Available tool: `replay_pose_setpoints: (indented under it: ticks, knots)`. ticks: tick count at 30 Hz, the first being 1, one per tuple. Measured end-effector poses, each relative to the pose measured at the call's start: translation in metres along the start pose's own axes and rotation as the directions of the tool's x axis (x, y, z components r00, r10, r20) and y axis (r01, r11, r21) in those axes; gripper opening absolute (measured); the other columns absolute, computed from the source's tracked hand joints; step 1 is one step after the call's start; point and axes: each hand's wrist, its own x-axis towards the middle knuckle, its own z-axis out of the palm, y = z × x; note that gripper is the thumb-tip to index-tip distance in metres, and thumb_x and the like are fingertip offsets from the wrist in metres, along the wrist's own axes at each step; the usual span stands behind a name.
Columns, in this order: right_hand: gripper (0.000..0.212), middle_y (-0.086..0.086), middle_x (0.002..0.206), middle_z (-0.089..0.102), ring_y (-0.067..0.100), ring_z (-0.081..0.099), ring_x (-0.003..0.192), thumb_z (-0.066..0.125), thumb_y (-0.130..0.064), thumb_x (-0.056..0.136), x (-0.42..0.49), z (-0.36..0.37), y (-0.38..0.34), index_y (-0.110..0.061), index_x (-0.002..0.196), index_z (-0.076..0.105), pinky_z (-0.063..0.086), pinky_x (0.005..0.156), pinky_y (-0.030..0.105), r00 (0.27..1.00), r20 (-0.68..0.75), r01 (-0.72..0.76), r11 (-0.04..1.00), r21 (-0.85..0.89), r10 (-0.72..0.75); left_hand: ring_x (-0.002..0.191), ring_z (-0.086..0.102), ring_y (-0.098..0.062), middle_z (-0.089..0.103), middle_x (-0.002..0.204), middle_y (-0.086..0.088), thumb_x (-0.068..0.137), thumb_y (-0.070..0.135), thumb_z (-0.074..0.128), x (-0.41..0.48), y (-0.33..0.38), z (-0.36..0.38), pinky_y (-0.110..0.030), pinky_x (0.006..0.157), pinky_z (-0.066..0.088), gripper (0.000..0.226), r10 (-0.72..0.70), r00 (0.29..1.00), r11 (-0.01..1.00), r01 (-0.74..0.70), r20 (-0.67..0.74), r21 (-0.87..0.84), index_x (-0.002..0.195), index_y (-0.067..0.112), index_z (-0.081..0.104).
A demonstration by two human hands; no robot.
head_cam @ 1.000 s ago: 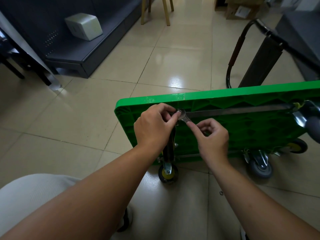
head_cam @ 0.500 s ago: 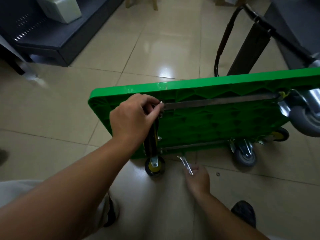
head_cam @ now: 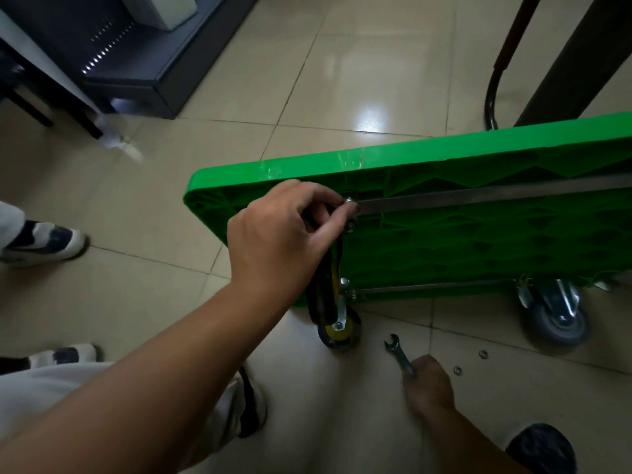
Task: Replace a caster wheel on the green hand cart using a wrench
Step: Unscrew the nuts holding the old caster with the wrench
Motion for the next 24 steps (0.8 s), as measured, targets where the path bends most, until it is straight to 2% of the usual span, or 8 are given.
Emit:
replay_pose_setpoints:
  ticks: [5,8,10,12,15,17,20,24]
  knots:
    - [0.010,0.004,0.085,0.061,0.023,0.059,0.078,0.063,-0.006,0.090,0.009,0.003,0.006,-0.016,0.090,0.062,0.041,0.059,0.027,0.996,0.056,-0.074,0.995,0.063,0.071,0.069,0.062,-0.005,0.066,0.073,0.015,0.089,0.045,0.075,0.001,-0.001,-0.002,-0.034,0.059,0.055,0.020,-0.039,0.998,0.995,0.043,0.047,-0.088,0.092,0.025,0.078]
    - [0.020,0.005,0.072,0.061,0.021,0.058,0.065,0.062,-0.001,0.083,0.014,0.007,0.015,-0.016,0.069,0.062,0.035,0.050,0.023,0.991,0.124,-0.054,0.998,-0.036,0.058,0.068,0.063,-0.006,0.066,0.073,0.014,0.089,0.045,0.076,0.001,-0.003,-0.004,-0.035,0.059,0.055,0.020,-0.048,0.997,0.990,0.056,0.064,-0.129,0.092,0.025,0.077]
    - [0.024,0.005,0.063,0.062,0.023,0.060,0.058,0.062,0.000,0.077,0.015,0.010,0.018,-0.014,0.058,0.064,0.041,0.049,0.024,0.985,0.161,-0.055,0.996,-0.072,0.066,0.067,0.064,-0.007,0.066,0.073,0.014,0.089,0.044,0.076,0.000,-0.003,-0.004,-0.034,0.059,0.056,0.019,-0.048,0.996,0.985,0.060,0.074,-0.161,0.092,0.025,0.077]
    - [0.019,0.007,0.065,0.066,0.025,0.065,0.059,0.064,-0.003,0.078,0.013,0.010,0.019,-0.013,0.064,0.071,0.048,0.054,0.026,0.979,0.193,-0.053,0.997,-0.058,0.063,0.067,0.066,-0.009,0.067,0.074,0.013,0.089,0.041,0.078,-0.001,-0.003,-0.005,-0.035,0.059,0.057,0.019,-0.040,0.995,0.977,0.057,0.088,-0.203,0.092,0.023,0.077]
    - [0.020,0.005,0.066,0.065,0.021,0.063,0.061,0.065,-0.015,0.087,0.008,0.002,0.010,-0.010,0.068,0.071,0.044,0.055,0.025,0.975,0.221,-0.032,0.999,-0.039,0.040,0.067,0.067,-0.012,0.068,0.076,0.011,0.089,0.038,0.079,-0.001,-0.003,-0.007,-0.034,0.059,0.057,0.019,-0.012,0.993,0.966,0.041,0.117,-0.255,0.093,0.020,0.077]
    - [0.021,0.003,0.072,0.068,0.019,0.064,0.068,0.067,-0.024,0.087,0.001,-0.010,-0.009,-0.010,0.073,0.072,0.046,0.060,0.026,0.987,0.160,0.028,1.000,-0.006,-0.026,0.067,0.067,-0.012,0.069,0.076,0.010,0.089,0.037,0.079,0.000,-0.002,-0.007,-0.033,0.059,0.057,0.018,0.001,0.992,0.956,0.036,0.125,-0.290,0.093,0.020,0.077]
    - [0.017,0.006,0.087,0.074,0.020,0.069,0.080,0.071,-0.031,0.089,-0.023,-0.042,-0.065,-0.015,0.085,0.072,0.054,0.074,0.033,0.996,0.046,0.055,0.902,0.429,-0.082,0.065,0.067,-0.013,0.068,0.075,0.010,0.087,0.033,0.082,0.000,0.003,-0.010,-0.030,0.058,0.057,0.016,0.018,0.992,0.937,0.027,0.125,-0.349,0.091,0.018,0.077]
    - [0.041,0.017,0.086,0.075,0.025,0.070,0.074,0.055,-0.039,0.100,-0.084,-0.110,-0.154,0.000,0.100,0.070,0.054,0.065,0.032,0.914,0.223,-0.003,0.543,0.839,-0.339,0.064,0.066,-0.014,0.068,0.074,0.008,0.086,0.029,0.084,-0.002,0.013,-0.015,-0.024,0.058,0.055,0.014,0.028,0.992,0.900,0.028,0.120,-0.435,0.089,0.016,0.077]
